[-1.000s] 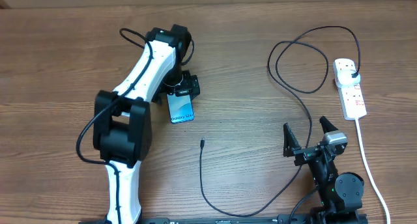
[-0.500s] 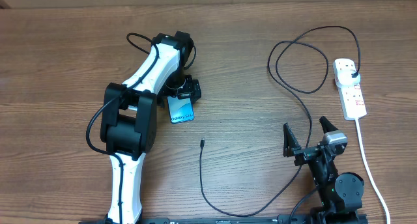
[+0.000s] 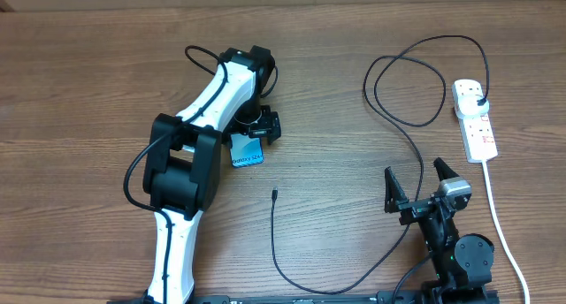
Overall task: Plug charger to phone and switch on socket
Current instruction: 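Lower the left gripper and grasp the phone's top end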
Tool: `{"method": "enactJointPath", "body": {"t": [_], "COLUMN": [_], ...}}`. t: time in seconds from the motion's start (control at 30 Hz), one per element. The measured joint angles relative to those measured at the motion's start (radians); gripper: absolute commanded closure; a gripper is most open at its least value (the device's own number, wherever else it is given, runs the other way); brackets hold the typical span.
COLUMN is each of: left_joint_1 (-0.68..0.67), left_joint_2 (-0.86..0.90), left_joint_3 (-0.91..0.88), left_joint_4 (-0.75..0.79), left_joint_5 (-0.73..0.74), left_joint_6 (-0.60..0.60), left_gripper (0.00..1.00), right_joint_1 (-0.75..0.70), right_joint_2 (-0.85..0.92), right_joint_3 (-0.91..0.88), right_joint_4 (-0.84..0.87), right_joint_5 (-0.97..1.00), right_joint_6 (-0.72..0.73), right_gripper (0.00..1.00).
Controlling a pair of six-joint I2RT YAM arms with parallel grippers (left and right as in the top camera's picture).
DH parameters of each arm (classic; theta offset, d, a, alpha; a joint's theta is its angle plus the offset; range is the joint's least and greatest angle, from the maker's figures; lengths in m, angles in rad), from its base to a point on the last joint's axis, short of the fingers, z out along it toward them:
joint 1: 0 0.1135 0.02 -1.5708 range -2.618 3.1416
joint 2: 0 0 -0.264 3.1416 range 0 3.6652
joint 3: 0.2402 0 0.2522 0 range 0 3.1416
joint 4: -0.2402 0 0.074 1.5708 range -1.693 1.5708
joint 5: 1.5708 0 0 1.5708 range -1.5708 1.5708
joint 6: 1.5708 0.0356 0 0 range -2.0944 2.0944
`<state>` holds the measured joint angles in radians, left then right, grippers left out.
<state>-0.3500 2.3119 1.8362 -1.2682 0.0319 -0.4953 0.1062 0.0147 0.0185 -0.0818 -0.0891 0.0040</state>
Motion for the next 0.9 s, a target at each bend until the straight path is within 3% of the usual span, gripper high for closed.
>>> {"method": "enactJointPath", "body": {"t": [0.23,0.9], "left_joint_1": [-0.002,0.023], "left_joint_2": [0.000,0.000], "left_joint_3": [0.000,0.000], "left_joint_4": [-0.021,0.040], "left_joint_5": [-0.006,-0.074], "left_joint_6": [0.000,0.000], "left_gripper": [0.00,0.00], "right_joint_1": [0.000,0.000], "right_joint_2": [0.000,0.000], "right_joint_3": [0.000,0.000], "right_joint_4": [0.000,0.000], "right_joint_5": [0.000,0.000], "right_joint_6": [0.000,0.000], "right_gripper": [0.00,0.00]}}
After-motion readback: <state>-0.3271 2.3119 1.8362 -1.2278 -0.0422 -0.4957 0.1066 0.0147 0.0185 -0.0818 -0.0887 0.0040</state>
